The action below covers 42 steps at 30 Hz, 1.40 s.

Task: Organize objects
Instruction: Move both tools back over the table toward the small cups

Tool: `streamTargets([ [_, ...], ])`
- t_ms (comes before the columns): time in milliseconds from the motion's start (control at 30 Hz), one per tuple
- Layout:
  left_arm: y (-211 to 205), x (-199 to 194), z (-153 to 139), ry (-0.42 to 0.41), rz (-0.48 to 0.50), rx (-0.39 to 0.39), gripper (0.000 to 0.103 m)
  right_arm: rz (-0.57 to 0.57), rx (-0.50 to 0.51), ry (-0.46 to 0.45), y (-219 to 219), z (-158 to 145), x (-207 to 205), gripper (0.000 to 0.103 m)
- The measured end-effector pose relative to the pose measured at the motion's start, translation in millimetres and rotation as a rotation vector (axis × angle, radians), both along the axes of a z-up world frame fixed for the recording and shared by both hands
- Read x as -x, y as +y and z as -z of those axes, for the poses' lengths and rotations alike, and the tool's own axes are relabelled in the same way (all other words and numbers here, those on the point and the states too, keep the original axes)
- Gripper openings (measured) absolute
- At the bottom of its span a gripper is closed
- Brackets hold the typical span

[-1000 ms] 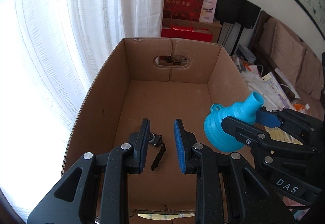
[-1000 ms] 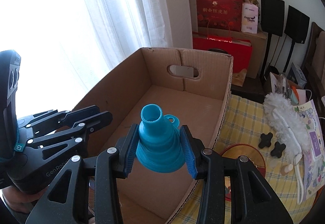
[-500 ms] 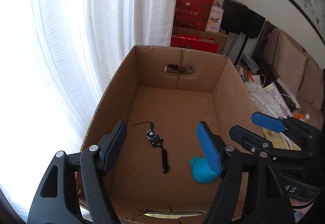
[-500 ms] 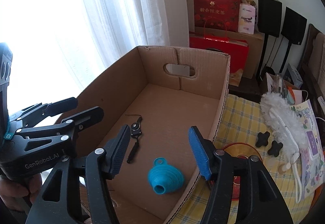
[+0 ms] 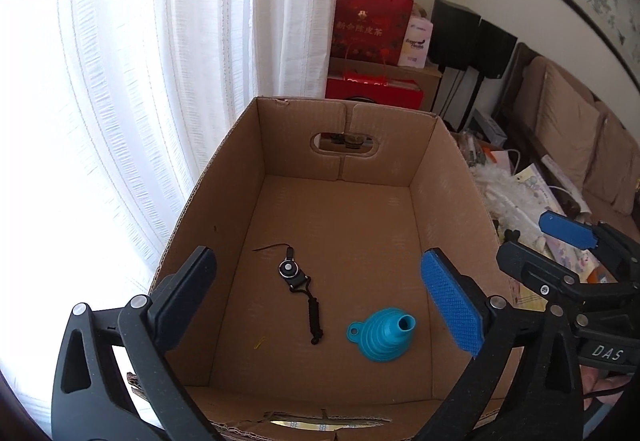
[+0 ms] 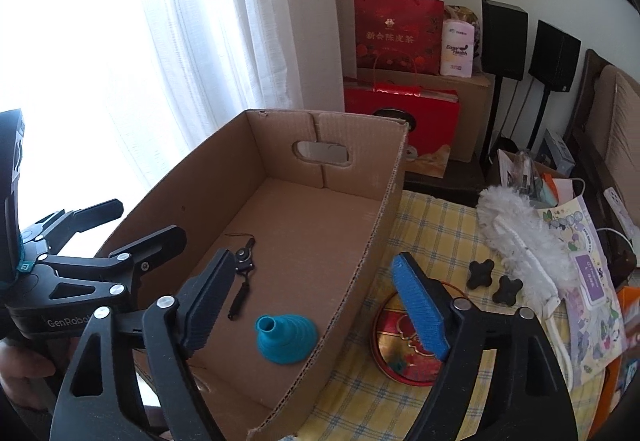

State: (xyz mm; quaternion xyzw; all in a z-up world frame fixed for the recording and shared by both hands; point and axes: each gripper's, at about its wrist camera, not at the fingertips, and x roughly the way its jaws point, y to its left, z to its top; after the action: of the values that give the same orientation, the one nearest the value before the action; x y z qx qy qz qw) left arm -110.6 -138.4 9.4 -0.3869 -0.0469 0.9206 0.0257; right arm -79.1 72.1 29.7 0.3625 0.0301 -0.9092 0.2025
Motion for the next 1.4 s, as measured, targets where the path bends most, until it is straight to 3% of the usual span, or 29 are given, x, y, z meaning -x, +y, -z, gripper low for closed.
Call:
streamTargets([
  [233, 7.1, -1.7, -1.8, 0.017, 0.001, -0.026, 0.103, 0.074, -0.003, -0.001, 30.6, 0.4, 0.7, 0.102],
  [567, 39.6, -6.3, -5.5, 0.038, 0.028, 0.010, 0.103, 0.159, 0.014, 0.003, 74.9, -7.4, -2.2, 0.103],
  [1400, 148.4, -3.7, -15.2, 0.053, 0.203, -0.019, 0.103, 0.298, -0.028, 0.020, 176.4, -14.0, -16.8, 0.103],
])
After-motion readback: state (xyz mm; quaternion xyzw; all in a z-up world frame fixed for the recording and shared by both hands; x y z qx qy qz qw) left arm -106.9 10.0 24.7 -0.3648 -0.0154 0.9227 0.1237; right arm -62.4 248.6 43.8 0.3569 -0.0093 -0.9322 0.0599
